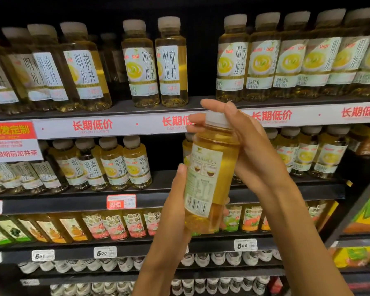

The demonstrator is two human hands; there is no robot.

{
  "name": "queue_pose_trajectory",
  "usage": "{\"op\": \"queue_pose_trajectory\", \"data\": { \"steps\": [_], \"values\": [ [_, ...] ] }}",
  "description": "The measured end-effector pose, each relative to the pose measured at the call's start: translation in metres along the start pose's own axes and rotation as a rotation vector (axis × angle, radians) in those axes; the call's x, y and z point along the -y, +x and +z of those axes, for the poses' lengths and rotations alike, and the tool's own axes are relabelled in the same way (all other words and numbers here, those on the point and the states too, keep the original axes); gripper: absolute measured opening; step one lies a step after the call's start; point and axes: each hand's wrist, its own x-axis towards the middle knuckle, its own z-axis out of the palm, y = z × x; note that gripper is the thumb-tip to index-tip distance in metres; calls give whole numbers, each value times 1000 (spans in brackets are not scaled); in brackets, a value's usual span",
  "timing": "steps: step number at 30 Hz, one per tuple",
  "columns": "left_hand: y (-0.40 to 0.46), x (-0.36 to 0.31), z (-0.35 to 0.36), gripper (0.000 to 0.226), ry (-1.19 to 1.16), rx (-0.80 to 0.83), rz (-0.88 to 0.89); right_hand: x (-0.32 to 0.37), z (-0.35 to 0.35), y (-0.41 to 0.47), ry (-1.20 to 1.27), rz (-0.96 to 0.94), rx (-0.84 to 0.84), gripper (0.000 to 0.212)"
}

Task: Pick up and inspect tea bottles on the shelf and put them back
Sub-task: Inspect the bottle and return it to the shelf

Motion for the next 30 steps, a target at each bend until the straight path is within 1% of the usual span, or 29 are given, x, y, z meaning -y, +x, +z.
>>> {"op": "queue_pose_trajectory", "data": {
  "steps": [2, 4, 6, 8, 10, 12, 13, 15, 18, 20, 21, 23, 26, 28, 30],
  "values": [
    [1, 2, 2, 75, -67, 79, -56, 0, 4, 3, 36, 28, 53, 30],
    [3, 3, 6, 77, -86, 66, -79, 0, 5, 5, 35, 26, 57, 26],
    [3, 5, 5, 74, 12, -11, -12, -1, 4, 4, 5, 10, 28, 22],
    [0, 3, 5, 62, 154, -83, 95, -2, 4, 2, -90, -16, -51, 21],
    [-4, 1, 7, 54, 233, -123, 153, -3, 5, 0, -184, -43, -124, 25],
    [-5, 4, 9, 49, 256, -136, 184, -4, 6, 0, -204, -28, -135, 34],
    [-5, 5, 10, 49, 229, -136, 174, -4, 5, 0, -194, -4, -117, 36],
    [-4, 5, 8, 57, 101, -104, 103, -4, 1, 0, -157, 46, -60, 34],
    [-4, 2, 5, 70, -113, 51, -39, -5, -4, 1, -29, 89, 29, 27],
    [-2, 6, 5, 71, -188, 118, -84, -7, -3, 1, 37, 108, 72, 27],
    [-1, 8, 6, 72, -186, 130, -89, -7, -3, 2, 35, 102, 65, 26],
    [0, 10, 4, 70, -99, 69, -57, -8, -3, 2, -8, 79, 26, 23],
    [-1, 8, 0, 61, 94, -73, 13, -8, -4, 0, -192, -6, -65, 23],
    [0, 9, 0, 66, 182, -122, 15, -9, -2, 1, -259, -31, -110, 29],
    [0, 10, 0, 74, 161, -152, 15, -10, -2, 2, -253, -18, -108, 30]
  ]
}}
